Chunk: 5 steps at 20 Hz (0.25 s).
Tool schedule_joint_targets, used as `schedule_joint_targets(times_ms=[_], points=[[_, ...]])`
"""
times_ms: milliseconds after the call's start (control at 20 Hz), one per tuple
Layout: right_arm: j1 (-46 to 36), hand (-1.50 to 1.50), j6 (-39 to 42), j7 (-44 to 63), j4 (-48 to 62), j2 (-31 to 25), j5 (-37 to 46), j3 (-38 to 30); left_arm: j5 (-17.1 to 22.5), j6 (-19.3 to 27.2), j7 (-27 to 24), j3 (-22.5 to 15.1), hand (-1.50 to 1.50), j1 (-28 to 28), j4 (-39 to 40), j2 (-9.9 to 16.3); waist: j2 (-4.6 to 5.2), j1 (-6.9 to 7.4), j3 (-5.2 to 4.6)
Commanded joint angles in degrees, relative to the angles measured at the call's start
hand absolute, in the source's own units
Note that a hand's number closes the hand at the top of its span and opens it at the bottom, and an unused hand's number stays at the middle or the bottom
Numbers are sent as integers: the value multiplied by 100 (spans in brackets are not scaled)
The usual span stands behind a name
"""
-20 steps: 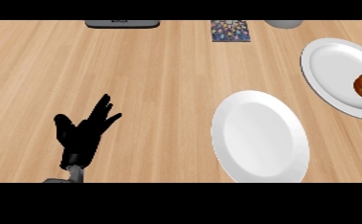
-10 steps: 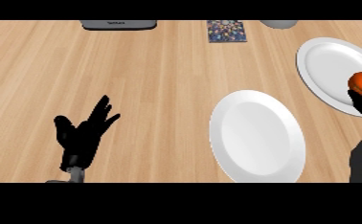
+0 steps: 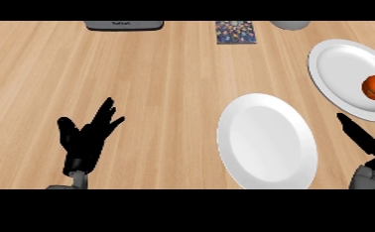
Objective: Pick the squash from the plate and place it in the plate
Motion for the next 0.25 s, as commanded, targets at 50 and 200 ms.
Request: schedule_joint_targets(times_ms=[50,200], points=[[964,-150,-424,760,-871,94,43,1064,-5,-169,-4,76,0,25,302,-24,34,2,-17],[1099,-150,-925,1148,-939,96,361,1740,-97,-235,-404,108,0,98,602,-105,38,13,-18]])
